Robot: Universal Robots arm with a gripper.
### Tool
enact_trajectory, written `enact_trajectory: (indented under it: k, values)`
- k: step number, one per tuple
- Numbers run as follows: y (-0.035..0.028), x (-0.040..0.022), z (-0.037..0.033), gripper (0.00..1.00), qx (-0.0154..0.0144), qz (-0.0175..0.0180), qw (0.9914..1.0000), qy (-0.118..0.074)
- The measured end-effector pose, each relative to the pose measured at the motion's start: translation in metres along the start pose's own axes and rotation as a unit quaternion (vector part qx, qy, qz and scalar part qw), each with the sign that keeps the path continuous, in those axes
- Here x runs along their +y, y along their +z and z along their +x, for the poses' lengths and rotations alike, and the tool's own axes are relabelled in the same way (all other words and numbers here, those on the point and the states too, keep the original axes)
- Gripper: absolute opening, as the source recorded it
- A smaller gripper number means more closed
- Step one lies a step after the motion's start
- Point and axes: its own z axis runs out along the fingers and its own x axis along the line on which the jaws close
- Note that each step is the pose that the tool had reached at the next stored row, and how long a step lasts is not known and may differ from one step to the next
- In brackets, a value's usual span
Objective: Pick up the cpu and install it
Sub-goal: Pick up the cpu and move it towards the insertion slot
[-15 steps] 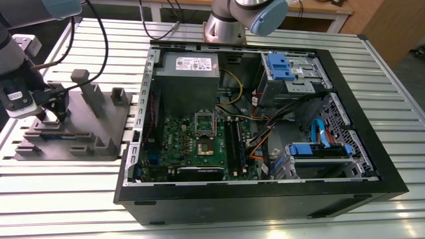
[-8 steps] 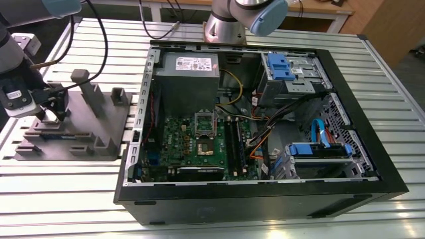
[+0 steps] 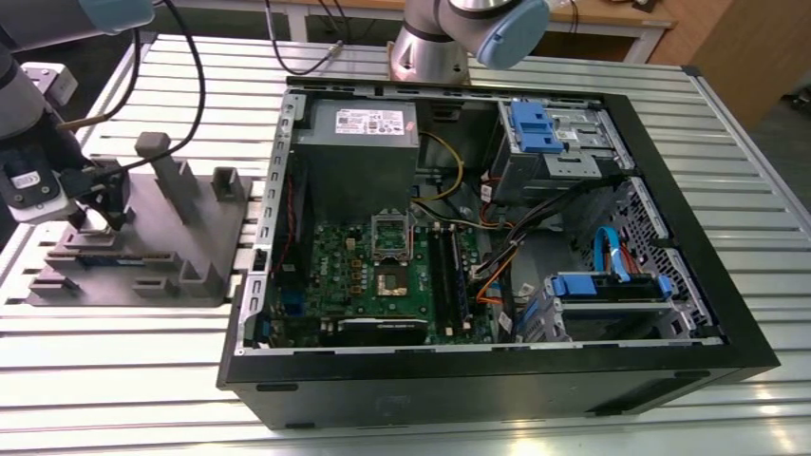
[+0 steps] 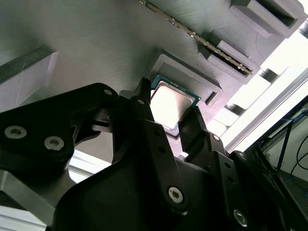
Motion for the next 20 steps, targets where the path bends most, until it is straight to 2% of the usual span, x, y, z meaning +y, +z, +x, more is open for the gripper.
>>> enact_trajectory:
  k: [4, 20]
  values:
    - [0.0, 0.0017, 0.0013, 0.47, 0.0001, 0.0001, 1.0, 0.0]
    - [0.0031, 0.0016, 0.0053, 0.47, 0.0001, 0.0001, 1.0, 0.0]
